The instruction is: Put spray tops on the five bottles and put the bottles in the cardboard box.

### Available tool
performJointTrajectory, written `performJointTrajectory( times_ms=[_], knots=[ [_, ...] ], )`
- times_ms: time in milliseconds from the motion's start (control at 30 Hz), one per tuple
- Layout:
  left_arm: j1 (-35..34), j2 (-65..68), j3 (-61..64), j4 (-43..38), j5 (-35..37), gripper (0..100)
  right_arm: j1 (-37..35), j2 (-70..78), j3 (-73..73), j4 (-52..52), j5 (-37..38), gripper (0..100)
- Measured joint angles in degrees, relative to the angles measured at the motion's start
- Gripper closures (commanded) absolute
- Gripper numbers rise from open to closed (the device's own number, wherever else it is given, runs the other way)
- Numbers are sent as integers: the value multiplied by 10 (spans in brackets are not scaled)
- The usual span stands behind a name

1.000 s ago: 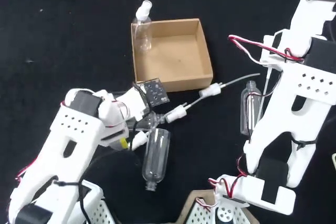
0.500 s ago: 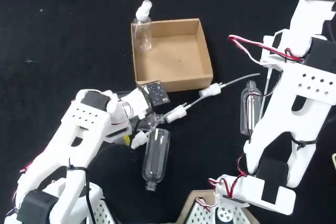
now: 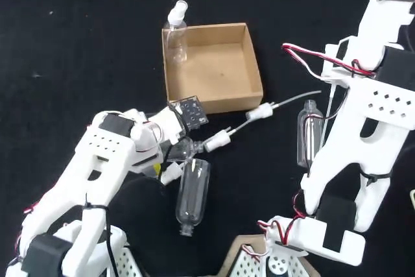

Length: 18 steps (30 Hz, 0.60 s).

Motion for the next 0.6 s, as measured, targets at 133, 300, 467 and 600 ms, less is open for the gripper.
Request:
performJointTrajectory(
  times_ms=[133,300,467,600],
  knots=[
    [-2,35,-9,-9,-19,732,0,0,0,0,0,988],
    [1,58,-10,-5,-25,731,0,0,0,0,0,988],
    [-4,60,-9,-13,-25,731,0,0,0,0,0,988],
    [-4,61,-9,-13,-25,737,0,0,0,0,0,988]
  ],
)
